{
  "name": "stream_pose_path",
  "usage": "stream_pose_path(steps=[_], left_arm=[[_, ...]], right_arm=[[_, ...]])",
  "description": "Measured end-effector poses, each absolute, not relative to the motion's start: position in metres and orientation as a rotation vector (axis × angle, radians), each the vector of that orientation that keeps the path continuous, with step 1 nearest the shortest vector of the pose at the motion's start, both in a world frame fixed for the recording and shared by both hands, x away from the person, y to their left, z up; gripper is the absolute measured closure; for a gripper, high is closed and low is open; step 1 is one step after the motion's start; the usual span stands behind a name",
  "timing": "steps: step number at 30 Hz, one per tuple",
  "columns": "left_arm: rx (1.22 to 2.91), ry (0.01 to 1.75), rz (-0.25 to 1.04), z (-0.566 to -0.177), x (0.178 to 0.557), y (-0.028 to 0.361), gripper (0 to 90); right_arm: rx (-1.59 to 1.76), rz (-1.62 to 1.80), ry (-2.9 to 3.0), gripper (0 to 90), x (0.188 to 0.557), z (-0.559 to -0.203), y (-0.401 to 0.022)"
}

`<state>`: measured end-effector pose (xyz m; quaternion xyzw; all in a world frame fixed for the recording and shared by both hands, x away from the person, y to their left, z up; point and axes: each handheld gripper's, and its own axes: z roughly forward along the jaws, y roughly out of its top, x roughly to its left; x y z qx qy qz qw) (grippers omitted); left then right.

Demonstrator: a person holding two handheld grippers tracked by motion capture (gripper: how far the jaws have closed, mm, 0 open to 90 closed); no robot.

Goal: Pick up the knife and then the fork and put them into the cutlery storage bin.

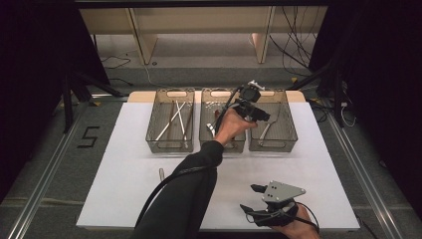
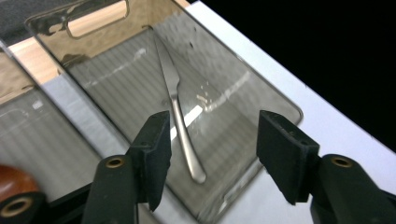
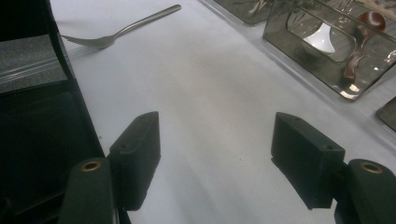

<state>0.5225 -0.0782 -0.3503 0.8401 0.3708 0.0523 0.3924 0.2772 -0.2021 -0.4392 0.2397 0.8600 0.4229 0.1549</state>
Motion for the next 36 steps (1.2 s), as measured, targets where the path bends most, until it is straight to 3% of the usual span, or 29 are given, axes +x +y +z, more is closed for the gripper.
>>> stream_pose_path(steps=[13,26,32,36], left_arm=[[2.176,0.845,0.186,-0.337,0.482,0.012,30.8],[2.265,0.873,0.232,-0.380,0.441,0.092,29.8],[2.311,0.911,0.223,-0.411,0.430,0.118,37.3],[2.325,0.939,0.213,-0.428,0.426,0.136,47.2]], right_arm=[[0.717,1.207,2.459,33.6,0.280,-0.440,-0.204],[0.720,1.202,2.466,33.7,0.280,-0.441,-0.202],[0.723,1.203,2.466,33.7,0.280,-0.441,-0.202],[0.726,1.199,2.466,33.6,0.280,-0.442,-0.202]])
